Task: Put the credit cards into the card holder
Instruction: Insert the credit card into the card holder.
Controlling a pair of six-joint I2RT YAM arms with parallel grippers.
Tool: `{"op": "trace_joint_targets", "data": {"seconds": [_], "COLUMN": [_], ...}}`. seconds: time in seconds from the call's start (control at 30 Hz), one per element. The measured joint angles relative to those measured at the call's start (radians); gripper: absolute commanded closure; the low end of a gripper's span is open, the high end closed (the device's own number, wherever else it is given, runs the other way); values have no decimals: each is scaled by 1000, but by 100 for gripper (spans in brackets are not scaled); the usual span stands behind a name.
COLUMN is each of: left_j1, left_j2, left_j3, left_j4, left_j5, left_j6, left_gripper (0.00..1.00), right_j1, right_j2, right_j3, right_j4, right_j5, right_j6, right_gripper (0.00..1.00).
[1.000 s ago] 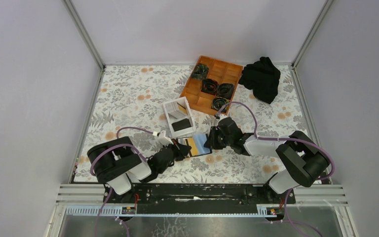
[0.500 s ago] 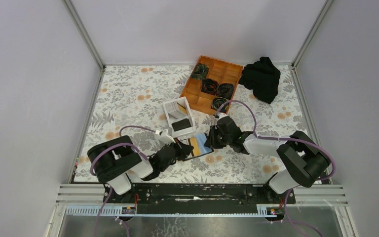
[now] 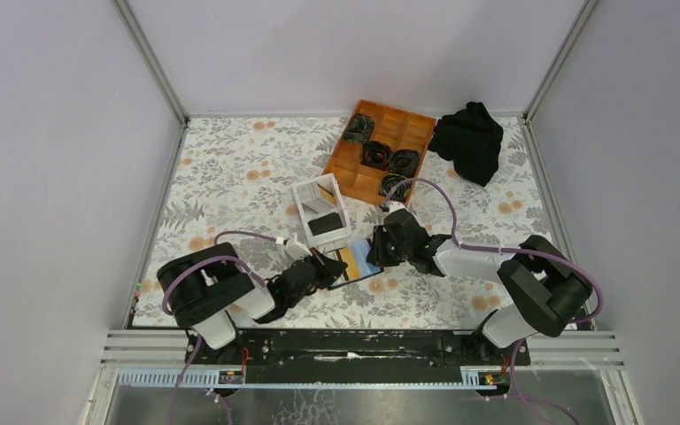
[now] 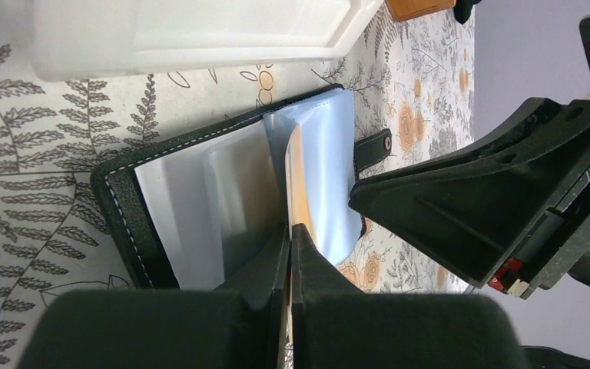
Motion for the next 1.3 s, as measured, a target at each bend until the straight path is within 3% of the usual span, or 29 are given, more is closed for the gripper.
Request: {"op": "trace_joint_targets", "data": {"seconds": [1.3], "left_j1": [0], "left_j2": [-79], "left_j3": [35], "left_j4": [-204], "left_j5": [-18], "left_j6": [-127], "left_gripper": [100], "right_j1": [80], "right_j2": [70], "right_j3": [163], "right_j4": [-177], "right_j5": [212], "right_j6": [-114], "right_gripper": [64]}}
